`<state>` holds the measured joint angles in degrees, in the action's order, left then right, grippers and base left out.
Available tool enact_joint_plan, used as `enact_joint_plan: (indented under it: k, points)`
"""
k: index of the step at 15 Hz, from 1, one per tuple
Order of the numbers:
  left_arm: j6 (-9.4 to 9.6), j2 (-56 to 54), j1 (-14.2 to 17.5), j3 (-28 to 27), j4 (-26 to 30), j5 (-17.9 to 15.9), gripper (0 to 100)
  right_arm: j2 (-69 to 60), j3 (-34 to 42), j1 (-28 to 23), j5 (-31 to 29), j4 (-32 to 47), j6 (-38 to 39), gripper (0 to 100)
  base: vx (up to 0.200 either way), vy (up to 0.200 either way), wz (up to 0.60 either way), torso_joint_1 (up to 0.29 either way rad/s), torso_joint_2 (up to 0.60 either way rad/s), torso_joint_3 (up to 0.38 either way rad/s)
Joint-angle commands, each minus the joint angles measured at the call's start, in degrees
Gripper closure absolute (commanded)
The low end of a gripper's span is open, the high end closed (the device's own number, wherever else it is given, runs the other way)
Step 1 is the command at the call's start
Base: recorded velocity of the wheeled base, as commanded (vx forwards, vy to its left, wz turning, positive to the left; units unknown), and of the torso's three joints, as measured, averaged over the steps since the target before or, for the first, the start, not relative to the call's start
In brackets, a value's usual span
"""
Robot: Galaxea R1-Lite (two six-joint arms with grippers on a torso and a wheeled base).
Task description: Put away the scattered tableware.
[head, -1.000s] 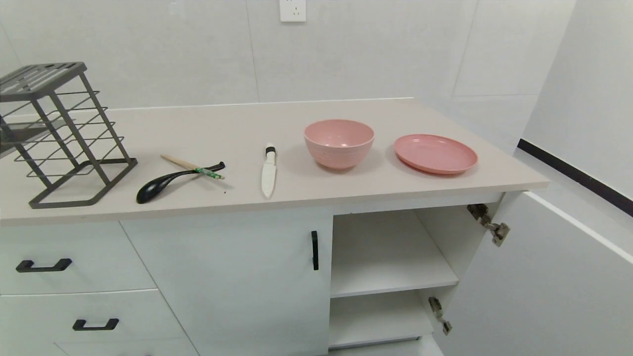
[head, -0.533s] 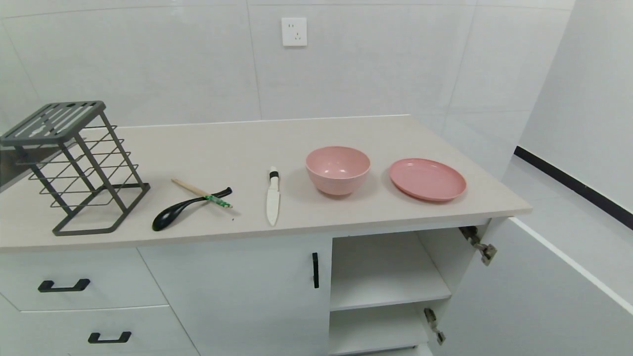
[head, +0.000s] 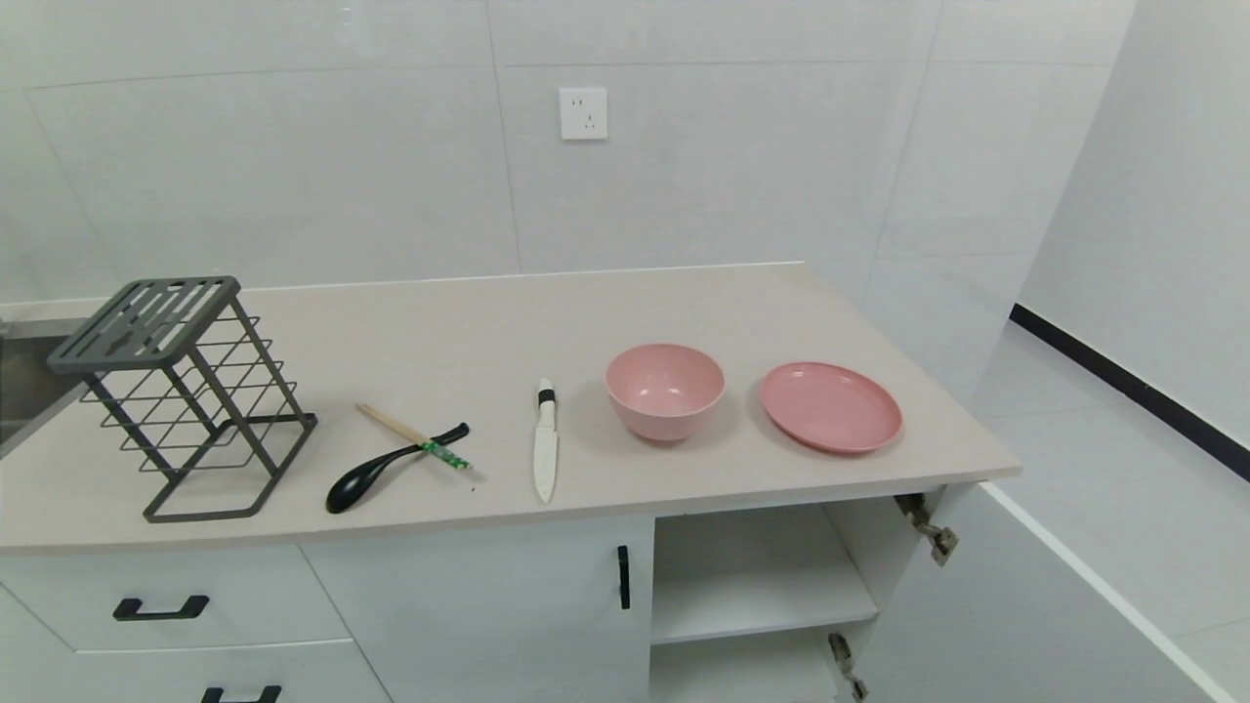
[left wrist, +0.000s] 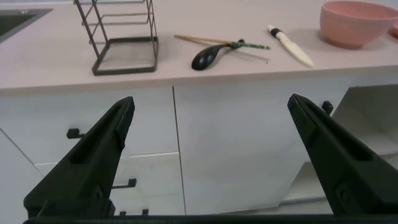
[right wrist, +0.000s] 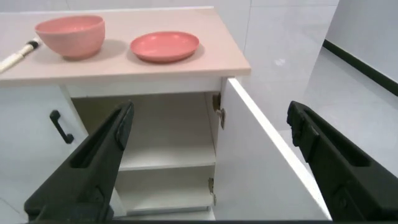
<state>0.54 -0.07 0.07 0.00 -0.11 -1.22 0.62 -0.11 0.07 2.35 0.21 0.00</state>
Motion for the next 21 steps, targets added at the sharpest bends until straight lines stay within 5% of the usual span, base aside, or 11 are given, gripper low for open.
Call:
enact_joint_plan:
  k: [1,4,21]
  points:
    - [-0.01,0.1,0.0,0.0,0.0,0.0,0,0.1,0.0,0.0,0.0,0.1,0.0,0,0.2,0.0,0.0,0.198,-0.42,-0.193]
    - [-0.01,0.1,0.0,0.0,0.0,0.0,0,0.1,0.0,0.0,0.1,0.1,0.0,0,0.2,0.0,0.0,0.088,-0.14,-0.072]
    - [-0.18,0.1,0.0,0.0,0.0,0.1,0,0.1,0.0,0.0,0.1,0.1,0.0,0,0.012,-0.012,0.0,0.0,0.0,0.0]
